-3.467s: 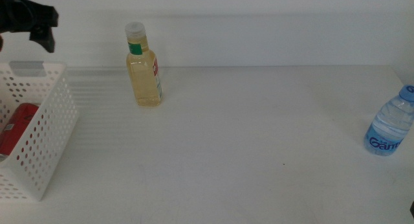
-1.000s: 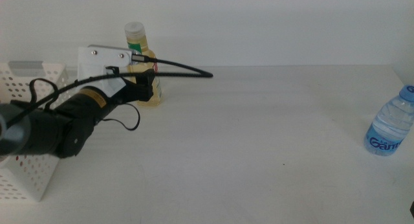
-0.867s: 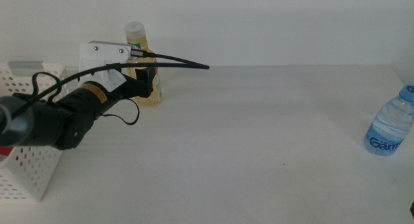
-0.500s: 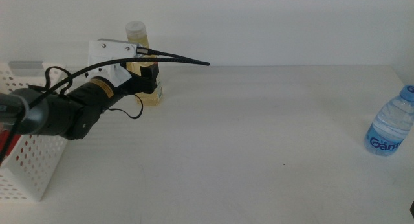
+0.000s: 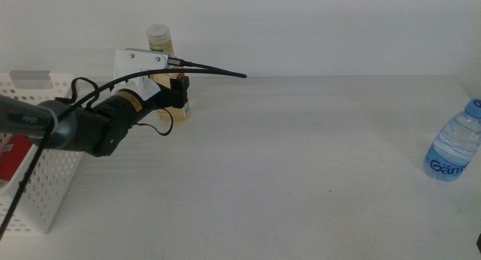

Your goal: Use arms to grab the bottles and put them into the dustbin to the left of the table.

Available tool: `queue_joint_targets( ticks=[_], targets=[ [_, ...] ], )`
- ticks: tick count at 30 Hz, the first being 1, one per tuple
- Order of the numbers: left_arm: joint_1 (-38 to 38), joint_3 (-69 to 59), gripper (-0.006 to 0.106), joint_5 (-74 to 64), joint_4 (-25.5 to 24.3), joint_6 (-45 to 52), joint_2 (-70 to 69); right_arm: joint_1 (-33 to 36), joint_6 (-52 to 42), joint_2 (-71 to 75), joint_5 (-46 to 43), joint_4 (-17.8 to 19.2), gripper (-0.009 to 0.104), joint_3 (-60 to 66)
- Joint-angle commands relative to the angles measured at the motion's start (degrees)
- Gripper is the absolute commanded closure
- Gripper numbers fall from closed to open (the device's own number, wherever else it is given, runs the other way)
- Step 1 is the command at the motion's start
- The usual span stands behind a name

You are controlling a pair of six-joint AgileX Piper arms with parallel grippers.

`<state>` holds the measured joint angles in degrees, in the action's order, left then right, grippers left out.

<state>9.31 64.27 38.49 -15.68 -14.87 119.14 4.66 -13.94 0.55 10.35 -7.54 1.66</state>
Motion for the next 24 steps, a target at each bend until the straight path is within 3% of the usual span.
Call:
queue_joint_targets(
  ticks=[1,10,13,17,24],
  targets=[
    [0.1,2.7,0.011,4.3,0.5,0.1,-1.9,-0.3,-0.9,1.6,-4.0,0.4,0.027,-0.5],
    [0.1,3.7,0.012,10.5,0.6,1.4,1.4,-0.3,-0.9,1.6,-4.0,0.4,0.027,-0.5],
    [0.1,3.7,0.018,10.7,1.0,2.0,2.0,-0.3,-0.9,1.6,-4.0,0.4,0.027,-0.5],
    [0.2,3.7,0.039,10.6,1.0,1.4,2.4,-0.3,-0.9,1.6,-4.0,0.4,0.027,-0.5],
    [0.2,3.6,0.090,10.7,-0.3,-1.3,2.4,-0.3,-0.9,1.6,-4.0,0.4,0.027,-0.5]
  ],
)
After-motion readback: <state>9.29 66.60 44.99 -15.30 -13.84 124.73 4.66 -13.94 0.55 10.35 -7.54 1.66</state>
